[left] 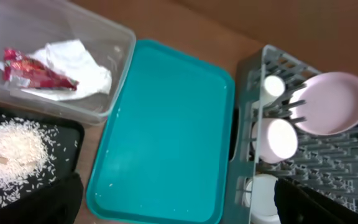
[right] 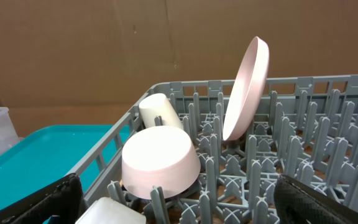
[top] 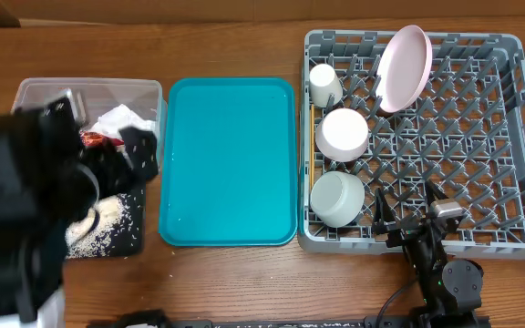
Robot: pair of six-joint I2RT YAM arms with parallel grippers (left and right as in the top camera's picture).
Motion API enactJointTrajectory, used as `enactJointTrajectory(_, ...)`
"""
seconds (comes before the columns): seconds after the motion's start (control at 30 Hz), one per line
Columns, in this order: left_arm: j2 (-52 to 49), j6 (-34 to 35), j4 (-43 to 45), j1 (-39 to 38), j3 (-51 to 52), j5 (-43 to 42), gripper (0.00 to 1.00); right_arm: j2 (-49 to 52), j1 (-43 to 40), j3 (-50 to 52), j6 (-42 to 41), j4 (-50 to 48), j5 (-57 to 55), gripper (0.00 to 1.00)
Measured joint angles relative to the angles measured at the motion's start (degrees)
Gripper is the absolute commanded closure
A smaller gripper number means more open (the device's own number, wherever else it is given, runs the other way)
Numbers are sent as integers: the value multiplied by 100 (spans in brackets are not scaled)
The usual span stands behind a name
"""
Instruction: Sort waste into correct bins and load items into the dishwasher
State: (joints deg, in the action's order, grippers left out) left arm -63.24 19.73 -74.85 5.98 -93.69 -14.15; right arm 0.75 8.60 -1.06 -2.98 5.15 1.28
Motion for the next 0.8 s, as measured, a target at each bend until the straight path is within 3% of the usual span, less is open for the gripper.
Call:
enactJointTrajectory(0.2,1569,-11,24,0,496,544,0,-2,0,0,2,-7,0,0)
enactJointTrajectory(0.4,3058,-20,426,-2,2603,758,0,-2,0,0,2,-4,2,0)
enactJointTrajectory(0.53,3923,-20,1696,0,3853,800,0,-2,0,0,4,-2,2,0)
enactJointTrajectory(0.8,5228,382,5423,0,6402,798,0,-2,0,0,2,-2,0,0)
